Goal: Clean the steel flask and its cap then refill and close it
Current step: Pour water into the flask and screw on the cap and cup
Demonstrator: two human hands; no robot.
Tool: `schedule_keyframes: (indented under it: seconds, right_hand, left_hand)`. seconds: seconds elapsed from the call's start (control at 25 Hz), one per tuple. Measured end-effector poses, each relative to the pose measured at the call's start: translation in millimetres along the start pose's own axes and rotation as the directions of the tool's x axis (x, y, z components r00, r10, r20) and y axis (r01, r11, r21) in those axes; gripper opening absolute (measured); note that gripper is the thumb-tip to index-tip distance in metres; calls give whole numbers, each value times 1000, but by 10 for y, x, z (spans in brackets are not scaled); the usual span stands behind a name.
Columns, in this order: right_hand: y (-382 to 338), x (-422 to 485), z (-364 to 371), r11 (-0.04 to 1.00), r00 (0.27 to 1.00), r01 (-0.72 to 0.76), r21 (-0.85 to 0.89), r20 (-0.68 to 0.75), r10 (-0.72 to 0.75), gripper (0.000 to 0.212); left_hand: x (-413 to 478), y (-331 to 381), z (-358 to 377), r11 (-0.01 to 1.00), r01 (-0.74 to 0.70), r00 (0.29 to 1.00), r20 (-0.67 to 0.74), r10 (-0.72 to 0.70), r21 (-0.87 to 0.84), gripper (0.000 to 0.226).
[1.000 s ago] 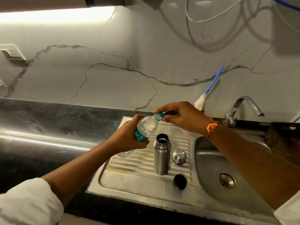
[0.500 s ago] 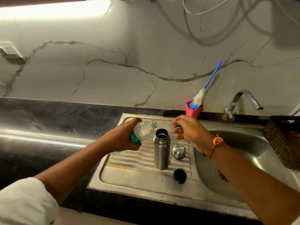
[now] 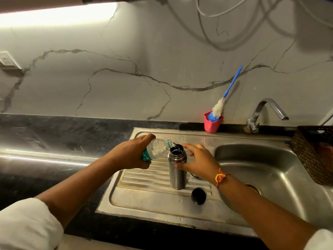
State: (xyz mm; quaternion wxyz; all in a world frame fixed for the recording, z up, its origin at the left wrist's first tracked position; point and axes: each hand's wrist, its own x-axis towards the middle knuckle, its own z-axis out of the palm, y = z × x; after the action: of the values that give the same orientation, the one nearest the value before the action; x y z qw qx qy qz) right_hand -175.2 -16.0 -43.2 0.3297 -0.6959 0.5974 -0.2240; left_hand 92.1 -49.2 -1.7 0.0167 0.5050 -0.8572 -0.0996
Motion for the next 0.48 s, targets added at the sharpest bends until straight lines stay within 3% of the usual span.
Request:
schedule_keyframes:
  seconds: [0.48]
  right_hand:
    - [30,18,40,998,997,46,-30,-58,-48,76]
  left_hand:
    - [9,85,-139,989,-10,999,35,5,146,88]
